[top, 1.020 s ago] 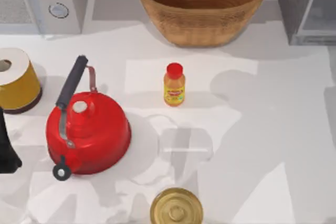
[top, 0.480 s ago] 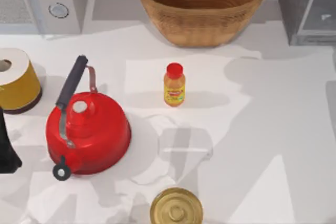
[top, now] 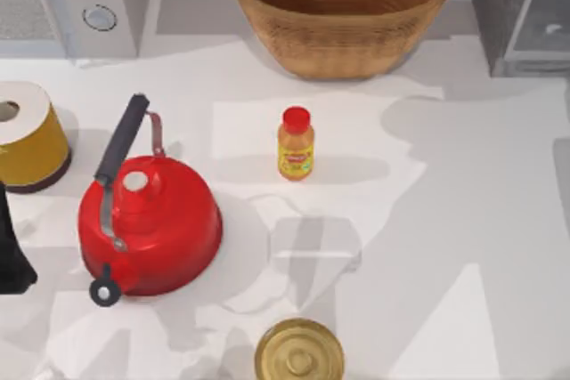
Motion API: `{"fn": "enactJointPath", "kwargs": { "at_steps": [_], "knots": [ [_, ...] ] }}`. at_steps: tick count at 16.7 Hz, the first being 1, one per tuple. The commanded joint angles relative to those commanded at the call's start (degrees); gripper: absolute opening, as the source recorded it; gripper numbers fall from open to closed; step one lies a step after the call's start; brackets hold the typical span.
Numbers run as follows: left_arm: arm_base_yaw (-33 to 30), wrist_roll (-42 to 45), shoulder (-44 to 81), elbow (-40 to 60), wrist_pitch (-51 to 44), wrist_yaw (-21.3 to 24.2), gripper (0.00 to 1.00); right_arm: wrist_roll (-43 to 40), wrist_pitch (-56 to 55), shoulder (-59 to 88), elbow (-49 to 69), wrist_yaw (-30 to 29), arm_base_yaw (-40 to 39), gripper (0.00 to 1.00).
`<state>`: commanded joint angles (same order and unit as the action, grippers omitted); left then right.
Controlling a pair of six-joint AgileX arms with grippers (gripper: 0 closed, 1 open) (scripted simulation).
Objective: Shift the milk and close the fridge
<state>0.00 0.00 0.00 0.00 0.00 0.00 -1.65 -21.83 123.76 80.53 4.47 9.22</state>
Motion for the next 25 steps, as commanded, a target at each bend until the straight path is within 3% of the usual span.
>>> {"fn": "enactJointPath", "kwargs": {
  "at_steps": [12,25],
  "knots": [
    [0.0,0.0,0.0,0.0,0.0,0.0,1.00,0.0,0.0,0.0,0.0,0.0,0.0,0.98],
    [0.0,0.0,0.0,0.0,0.0,0.0,1.00,-0.7,0.2,-3.1,-2.1,0.3,-1.0,1.00]
  ]
}}
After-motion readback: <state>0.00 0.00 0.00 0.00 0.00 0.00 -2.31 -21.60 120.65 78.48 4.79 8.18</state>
